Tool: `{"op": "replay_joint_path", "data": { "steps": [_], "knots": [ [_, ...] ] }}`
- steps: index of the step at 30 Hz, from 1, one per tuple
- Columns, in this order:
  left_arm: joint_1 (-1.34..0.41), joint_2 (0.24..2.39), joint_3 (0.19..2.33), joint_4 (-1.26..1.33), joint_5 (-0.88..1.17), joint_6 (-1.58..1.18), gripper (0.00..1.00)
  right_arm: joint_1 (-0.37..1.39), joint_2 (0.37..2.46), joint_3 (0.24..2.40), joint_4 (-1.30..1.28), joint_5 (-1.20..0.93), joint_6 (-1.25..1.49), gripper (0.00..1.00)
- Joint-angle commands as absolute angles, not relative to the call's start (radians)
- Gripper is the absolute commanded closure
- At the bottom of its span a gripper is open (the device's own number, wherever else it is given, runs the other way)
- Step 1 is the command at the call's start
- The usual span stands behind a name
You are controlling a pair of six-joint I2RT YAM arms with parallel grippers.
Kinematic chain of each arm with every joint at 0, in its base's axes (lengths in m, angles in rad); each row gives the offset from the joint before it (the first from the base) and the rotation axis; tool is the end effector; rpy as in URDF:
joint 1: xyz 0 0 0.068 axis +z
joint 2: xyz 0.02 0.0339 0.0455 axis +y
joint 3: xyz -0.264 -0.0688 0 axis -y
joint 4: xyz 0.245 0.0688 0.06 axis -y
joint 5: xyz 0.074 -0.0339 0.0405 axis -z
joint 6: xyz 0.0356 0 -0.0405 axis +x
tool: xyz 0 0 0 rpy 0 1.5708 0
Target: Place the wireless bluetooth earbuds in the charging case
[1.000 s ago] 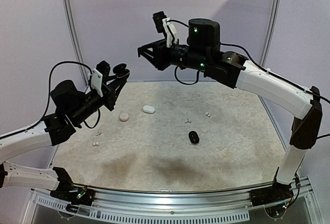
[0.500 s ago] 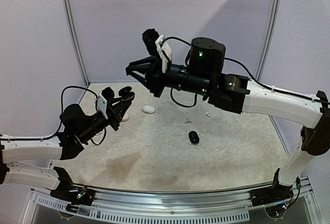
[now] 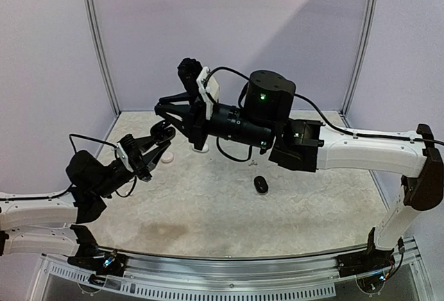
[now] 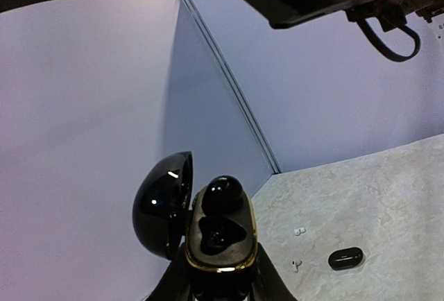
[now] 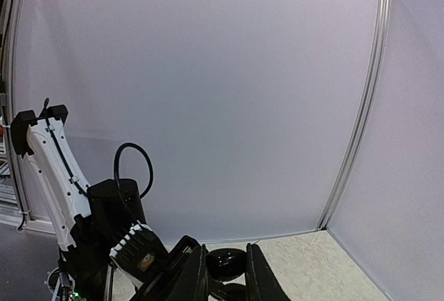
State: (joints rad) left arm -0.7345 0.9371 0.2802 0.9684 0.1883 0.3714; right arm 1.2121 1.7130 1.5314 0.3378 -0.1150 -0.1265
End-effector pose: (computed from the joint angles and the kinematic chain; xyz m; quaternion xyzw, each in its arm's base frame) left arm 0.1425 -0.1377 0.2575 0.3726 0.4590 -0.1997 0.7814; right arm 0.1427 0.3921 0.4066 -0.4367 0.4817 0.4240 0.6305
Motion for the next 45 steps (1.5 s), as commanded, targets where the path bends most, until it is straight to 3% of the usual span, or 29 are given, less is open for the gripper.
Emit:
{"op": "replay_joint_path", "data": {
  "steps": [1, 21, 45],
  "knots": [
    [-0.73, 0.922, 0.267, 0.993, 0.227, 0.46, 1.0, 1.229, 1.766, 1.52, 0.418, -0.098, -0.131, 1.0],
    [-0.739, 0.909, 0.279, 1.003, 0.118, 0.275, 1.0, 1.258, 1.843, 1.471, 0.553, 0.084, -0.065, 1.0],
    [-0.761, 0.911, 0.296, 0.99, 0.093, 0.204, 1.0, 1.258, 1.905, 1.501, 0.534, 0.111, -0.036, 1.0]
  ]
}}
